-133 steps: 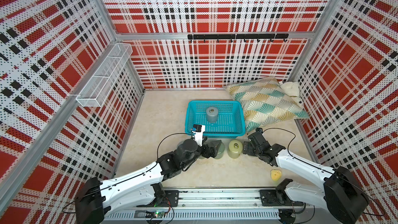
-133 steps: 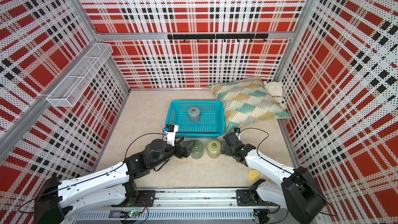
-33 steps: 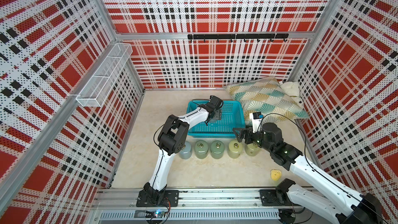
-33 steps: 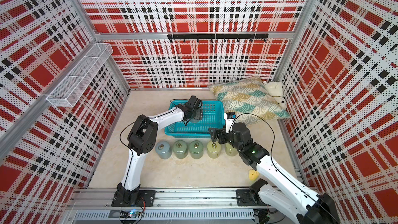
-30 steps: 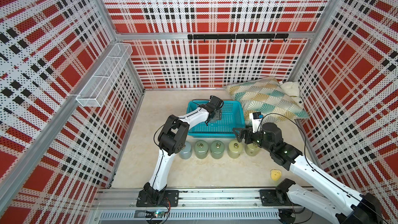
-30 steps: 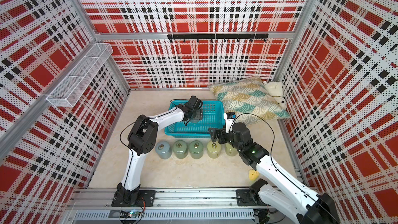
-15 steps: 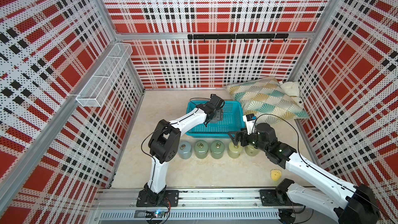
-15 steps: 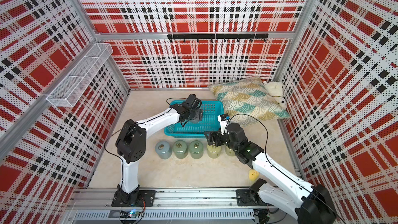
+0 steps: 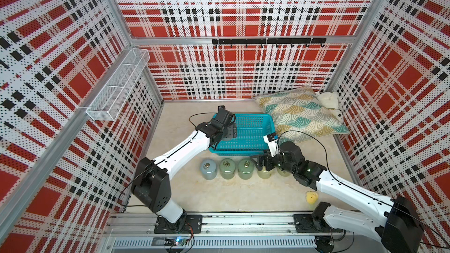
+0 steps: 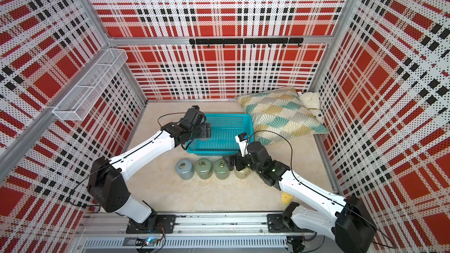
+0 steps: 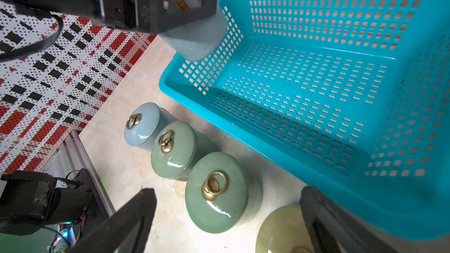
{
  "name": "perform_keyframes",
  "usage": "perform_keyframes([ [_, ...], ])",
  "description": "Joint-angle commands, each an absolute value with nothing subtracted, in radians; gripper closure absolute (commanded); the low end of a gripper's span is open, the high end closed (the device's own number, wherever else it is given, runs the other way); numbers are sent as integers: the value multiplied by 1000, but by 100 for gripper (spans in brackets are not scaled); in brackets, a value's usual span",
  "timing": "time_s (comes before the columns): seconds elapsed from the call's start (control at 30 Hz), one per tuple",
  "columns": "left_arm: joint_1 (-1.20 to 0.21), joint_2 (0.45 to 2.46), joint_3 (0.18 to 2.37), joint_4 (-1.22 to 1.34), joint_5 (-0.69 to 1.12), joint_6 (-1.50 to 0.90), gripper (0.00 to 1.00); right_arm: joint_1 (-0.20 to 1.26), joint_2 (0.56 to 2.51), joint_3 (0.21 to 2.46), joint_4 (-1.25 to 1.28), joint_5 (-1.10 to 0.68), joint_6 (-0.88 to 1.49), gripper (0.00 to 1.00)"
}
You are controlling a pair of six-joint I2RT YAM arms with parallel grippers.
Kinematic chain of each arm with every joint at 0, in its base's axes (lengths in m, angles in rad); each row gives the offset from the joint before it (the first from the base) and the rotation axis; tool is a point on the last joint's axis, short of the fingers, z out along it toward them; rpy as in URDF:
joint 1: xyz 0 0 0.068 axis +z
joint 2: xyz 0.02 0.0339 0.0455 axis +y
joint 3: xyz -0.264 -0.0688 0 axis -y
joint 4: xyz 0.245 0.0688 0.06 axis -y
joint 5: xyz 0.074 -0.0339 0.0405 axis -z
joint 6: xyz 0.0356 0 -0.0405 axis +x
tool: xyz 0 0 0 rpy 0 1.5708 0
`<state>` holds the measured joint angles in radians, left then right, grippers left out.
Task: Take the tea canister out of the basket
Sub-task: Pick up the tea canister from the basket.
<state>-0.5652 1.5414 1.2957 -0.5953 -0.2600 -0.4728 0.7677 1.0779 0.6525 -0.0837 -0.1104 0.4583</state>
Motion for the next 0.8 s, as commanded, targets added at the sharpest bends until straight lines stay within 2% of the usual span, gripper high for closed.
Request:
perform_keyframes([
  [0.0,-518,1410,1255,-595,-293,-494,25,811,1096,692,-55,-86,428,0],
  [0.37,-284,1168,1066,-684,-262,-491,25,906,1151,719,-40,-80,416,0],
  [0.53,-129,1103,960,-683,-225,-504,26,923,1141,721,-41,-75,417,0],
  [0.77,-89,1074,826,-647,-228,-592,26,939,1122,722,-44,-72,418,0],
])
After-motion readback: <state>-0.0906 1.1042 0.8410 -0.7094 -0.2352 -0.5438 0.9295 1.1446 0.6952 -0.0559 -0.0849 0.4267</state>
